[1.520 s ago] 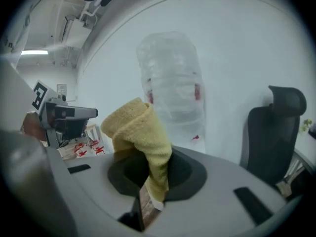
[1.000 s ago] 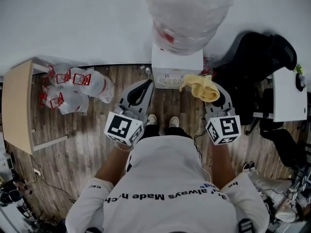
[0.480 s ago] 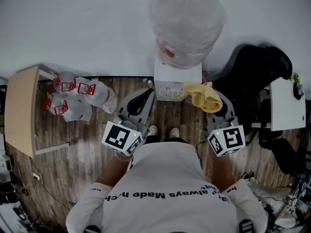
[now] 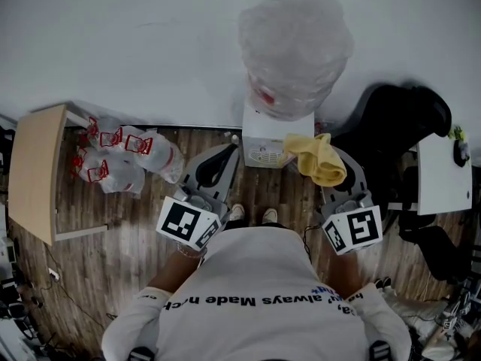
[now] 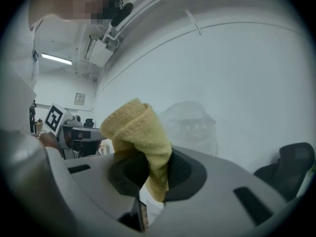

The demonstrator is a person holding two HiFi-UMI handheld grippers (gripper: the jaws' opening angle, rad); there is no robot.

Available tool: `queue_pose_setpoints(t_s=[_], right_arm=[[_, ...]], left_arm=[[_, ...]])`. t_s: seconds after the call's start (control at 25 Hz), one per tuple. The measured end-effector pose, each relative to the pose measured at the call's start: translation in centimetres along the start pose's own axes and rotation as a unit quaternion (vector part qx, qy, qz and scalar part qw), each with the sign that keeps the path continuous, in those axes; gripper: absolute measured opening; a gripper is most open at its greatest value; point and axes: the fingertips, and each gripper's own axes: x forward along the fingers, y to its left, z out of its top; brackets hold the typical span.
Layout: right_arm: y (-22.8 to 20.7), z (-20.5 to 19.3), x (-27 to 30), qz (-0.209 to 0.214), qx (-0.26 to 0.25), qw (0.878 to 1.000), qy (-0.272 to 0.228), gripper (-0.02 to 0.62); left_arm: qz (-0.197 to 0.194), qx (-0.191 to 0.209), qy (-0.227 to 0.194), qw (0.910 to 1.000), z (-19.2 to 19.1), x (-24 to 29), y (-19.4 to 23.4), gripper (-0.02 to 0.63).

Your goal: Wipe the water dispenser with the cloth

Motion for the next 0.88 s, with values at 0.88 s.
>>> queue_pose_setpoints(t_s=[0.88], right_arm=[[0.2, 0.8, 0.6, 0.002, -0.009, 1.000, -0.003, 0.063]], left_arm=[[-0.012, 0.012, -0.005, 0.9998, 0.9, 1.0, 0.0, 0.020]])
